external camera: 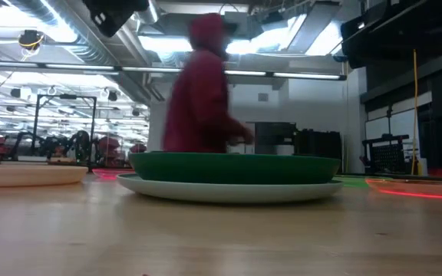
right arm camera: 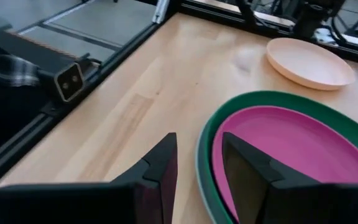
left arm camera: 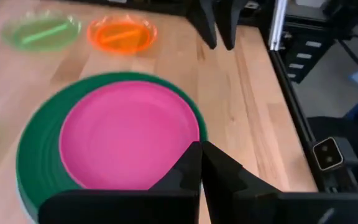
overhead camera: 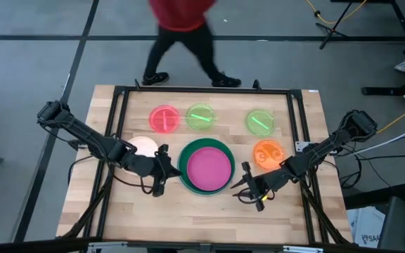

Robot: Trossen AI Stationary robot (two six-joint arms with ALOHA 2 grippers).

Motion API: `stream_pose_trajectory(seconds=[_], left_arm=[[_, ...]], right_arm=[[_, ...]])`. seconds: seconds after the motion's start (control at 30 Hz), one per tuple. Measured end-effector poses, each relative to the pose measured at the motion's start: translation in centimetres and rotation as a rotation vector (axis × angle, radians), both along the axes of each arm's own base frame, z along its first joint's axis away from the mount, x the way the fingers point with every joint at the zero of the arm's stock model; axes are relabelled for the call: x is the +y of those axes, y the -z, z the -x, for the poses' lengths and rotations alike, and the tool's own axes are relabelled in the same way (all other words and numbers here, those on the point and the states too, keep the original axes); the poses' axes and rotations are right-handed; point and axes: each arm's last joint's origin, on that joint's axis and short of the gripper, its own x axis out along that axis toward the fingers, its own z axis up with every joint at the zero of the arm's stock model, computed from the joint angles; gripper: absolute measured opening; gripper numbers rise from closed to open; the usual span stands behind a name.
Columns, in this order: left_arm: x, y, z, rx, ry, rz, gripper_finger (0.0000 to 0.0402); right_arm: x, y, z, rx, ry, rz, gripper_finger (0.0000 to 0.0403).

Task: Stack plastic plates
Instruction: Stack the light orange plate on top of the pink plate

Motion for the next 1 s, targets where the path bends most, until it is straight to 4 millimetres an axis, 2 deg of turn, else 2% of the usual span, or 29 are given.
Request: stream_pose_trajectory(seconds=[0.1, 0.43, 0.67, 0.8, 1.0], left_arm=[[0.4, 0.5, 0.3, 0.064, -0.063, 0.042, 0.0021], [2.3, 2.6, 1.8, 0.330, -0.322, 0.141, 0.0112], [2.8, 3.5, 3.3, 0.473, -0.490, 0.203, 0.0114], [2.6, 4.2, 2.9, 0.505, -0.515, 0.199, 0.0114], [2.4, 6.7, 2.1, 0.645, -0.549, 0.153, 0.0113]], right_arm=[[-0.3, 0.0, -0.2, -0.005, 0.035, 0.009, 0.0117], [-1.8, 0.7, -0.6, 0.081, 0.121, -0.008, 0.0117], [-1.8, 0.8, -0.5, 0.087, 0.139, 0.005, 0.0117], [-1.8, 0.8, -0.5, 0.089, 0.141, -0.002, 0.0117], [-1.8, 0.9, -0.5, 0.096, 0.145, -0.007, 0.0117]])
